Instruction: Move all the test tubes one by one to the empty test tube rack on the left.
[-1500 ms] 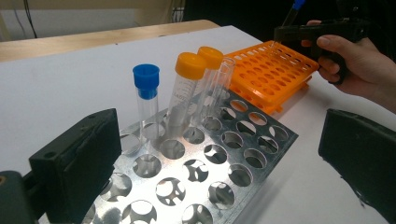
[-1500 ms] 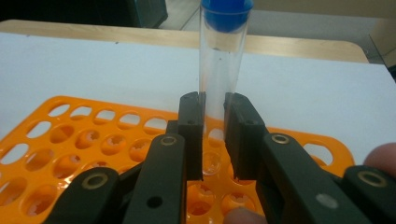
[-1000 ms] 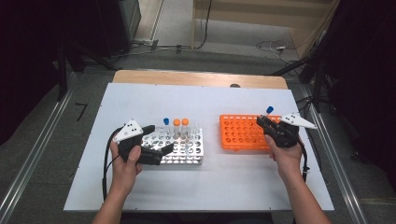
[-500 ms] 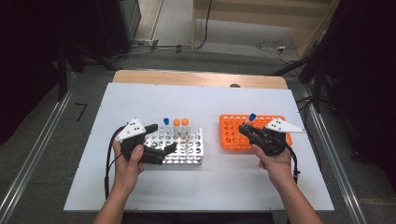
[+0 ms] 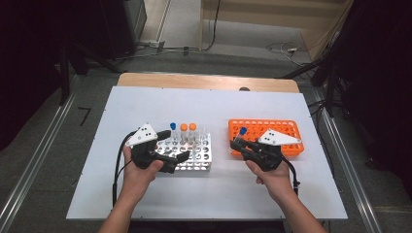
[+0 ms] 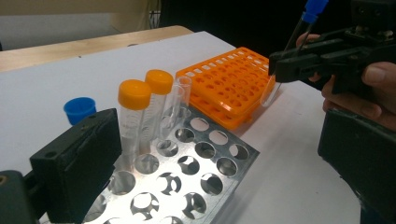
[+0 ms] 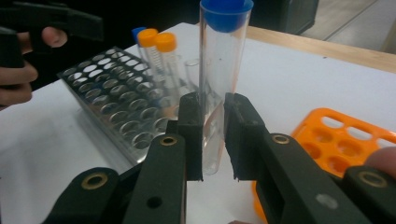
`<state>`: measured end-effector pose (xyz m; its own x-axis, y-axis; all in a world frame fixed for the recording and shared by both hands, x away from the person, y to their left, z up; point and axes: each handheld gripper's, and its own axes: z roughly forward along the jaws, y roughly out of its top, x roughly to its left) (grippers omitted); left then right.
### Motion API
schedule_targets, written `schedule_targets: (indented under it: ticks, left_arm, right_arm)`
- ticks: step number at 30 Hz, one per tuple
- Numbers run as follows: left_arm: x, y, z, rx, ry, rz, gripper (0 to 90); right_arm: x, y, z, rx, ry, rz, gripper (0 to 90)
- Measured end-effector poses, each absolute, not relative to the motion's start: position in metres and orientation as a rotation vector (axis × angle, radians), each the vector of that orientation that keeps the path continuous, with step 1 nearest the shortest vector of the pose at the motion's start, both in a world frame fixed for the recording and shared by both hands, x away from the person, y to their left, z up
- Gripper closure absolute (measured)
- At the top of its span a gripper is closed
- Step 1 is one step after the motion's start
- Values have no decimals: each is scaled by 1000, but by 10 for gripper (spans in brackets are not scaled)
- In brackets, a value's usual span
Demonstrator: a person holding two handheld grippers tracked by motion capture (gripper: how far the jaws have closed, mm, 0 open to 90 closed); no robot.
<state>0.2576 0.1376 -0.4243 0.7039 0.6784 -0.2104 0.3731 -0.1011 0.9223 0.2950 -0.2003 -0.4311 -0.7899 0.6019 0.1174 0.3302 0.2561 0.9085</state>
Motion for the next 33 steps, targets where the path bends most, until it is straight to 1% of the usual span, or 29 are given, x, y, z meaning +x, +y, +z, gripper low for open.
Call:
schedule_targets:
  ticks: [4, 8, 11, 18, 22, 28, 33]
  left_arm:
    - [256, 130, -423, 1726, 848, 324, 74]
    - [254, 124, -421, 1729, 816, 297, 132]
    - [253, 120, -421, 1725, 788, 271, 194]
    - [250, 111, -420, 1736, 719, 257, 327]
    - [249, 106, -420, 1743, 673, 220, 380]
    - [246, 98, -419, 1744, 637, 197, 436]
    - [245, 93, -420, 1751, 616, 177, 513]
  right_arm:
    - [289, -190, -432, 833, 2311, 1556, 751]
    - [284, -181, -433, 804, 2346, 1564, 751]
    - [280, -174, -435, 780, 2377, 1558, 751]
    - [273, -161, -439, 731, 2429, 1559, 751]
    - [268, -155, -439, 710, 2452, 1564, 751]
    - [263, -145, -442, 665, 2491, 1540, 751]
    - [260, -139, -444, 640, 2518, 1535, 751]
